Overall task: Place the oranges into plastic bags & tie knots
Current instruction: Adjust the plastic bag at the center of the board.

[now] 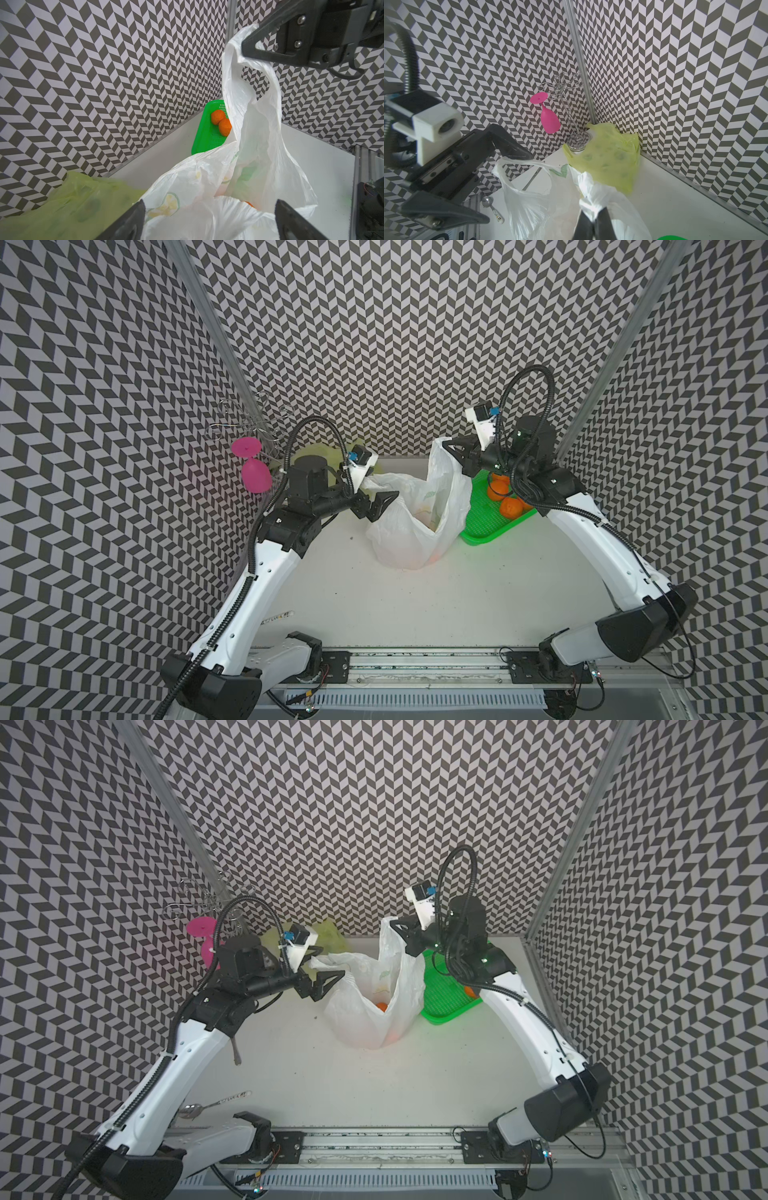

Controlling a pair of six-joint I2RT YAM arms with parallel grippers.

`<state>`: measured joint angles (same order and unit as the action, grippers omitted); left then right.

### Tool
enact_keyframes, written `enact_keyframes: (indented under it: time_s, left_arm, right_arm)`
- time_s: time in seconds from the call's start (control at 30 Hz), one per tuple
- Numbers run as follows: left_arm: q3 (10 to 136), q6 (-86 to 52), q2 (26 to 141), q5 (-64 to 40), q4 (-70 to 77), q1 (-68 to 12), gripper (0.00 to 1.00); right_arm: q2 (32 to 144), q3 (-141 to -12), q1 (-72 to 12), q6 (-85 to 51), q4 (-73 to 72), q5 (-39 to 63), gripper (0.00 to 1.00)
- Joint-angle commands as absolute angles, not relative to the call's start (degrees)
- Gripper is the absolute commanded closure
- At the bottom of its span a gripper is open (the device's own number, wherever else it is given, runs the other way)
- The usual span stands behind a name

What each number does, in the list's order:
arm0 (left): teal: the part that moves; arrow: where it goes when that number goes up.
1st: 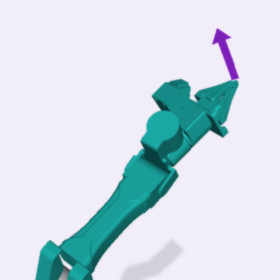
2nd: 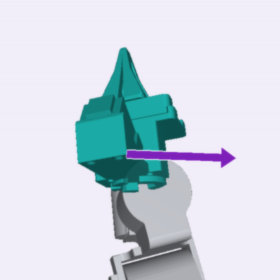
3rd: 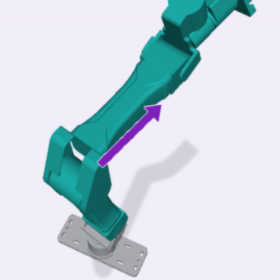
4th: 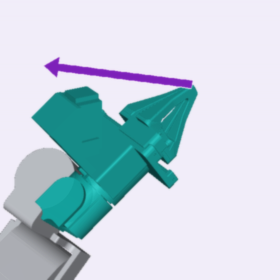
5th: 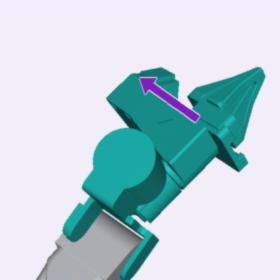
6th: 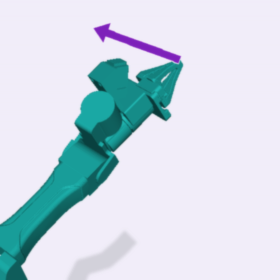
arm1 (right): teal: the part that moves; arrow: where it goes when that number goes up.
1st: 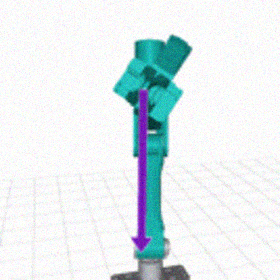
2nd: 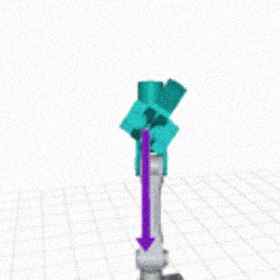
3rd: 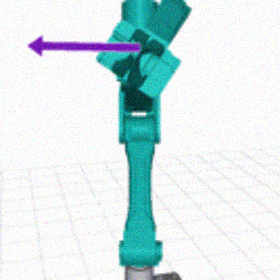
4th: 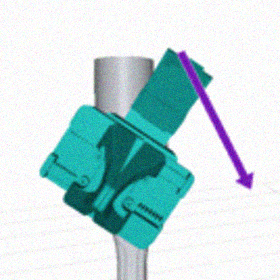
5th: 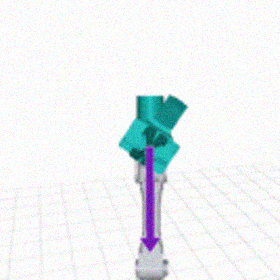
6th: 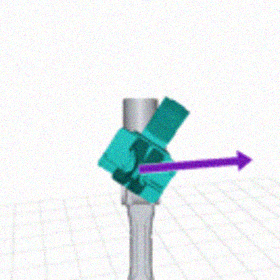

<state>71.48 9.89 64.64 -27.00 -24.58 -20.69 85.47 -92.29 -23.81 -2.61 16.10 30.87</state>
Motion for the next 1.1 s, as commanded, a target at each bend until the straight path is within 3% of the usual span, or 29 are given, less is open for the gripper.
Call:
enact_keyframes:
  time_s: [0.0,0.13,0.4,0.5,0.7,0.9,1.07]
  left_arm:
    - [68.0,7.8,61.1,-14.6,-17.0,-22.5,0.01]
    - [66.1,8.4,61.4,-15.8,-15.2,-22.7,0.11]
    - [71.2,9.9,63.2,-25.2,-17.3,-21.8,0.66]
    - [78.4,13.2,64.3,-31.1,-21.5,-19.2,0.79]
    - [87.6,16.8,68.1,-46.8,-27.4,-10.6,0.9]
    - [89.7,21.1,71.6,-55.2,-30.4,-5.8,1.0]
    - [91.1,29.7,75.4,-59.3,-35.1,-3.9,1.0]
  right_arm:
    - [86.0,-93.3,-23.6,-2.5,13.0,31.0,1.0]
    - [86.1,-93.1,-23.6,-1.7,13.5,30.3,1.0]
    - [82.3,-93.8,-23.0,1.3,14.9,30.1,1.0]
    - [78.6,-94.7,-22.8,4.3,16.3,30.0,1.0]
    - [74.4,-95.1,-22.7,6.2,19.3,27.1,1.0]
    - [74.8,-94.1,-22.7,4.9,21.4,16.1,1.0]
    - [75.4,-89.9,-22.7,2.6,19.8,11.4,0.99]
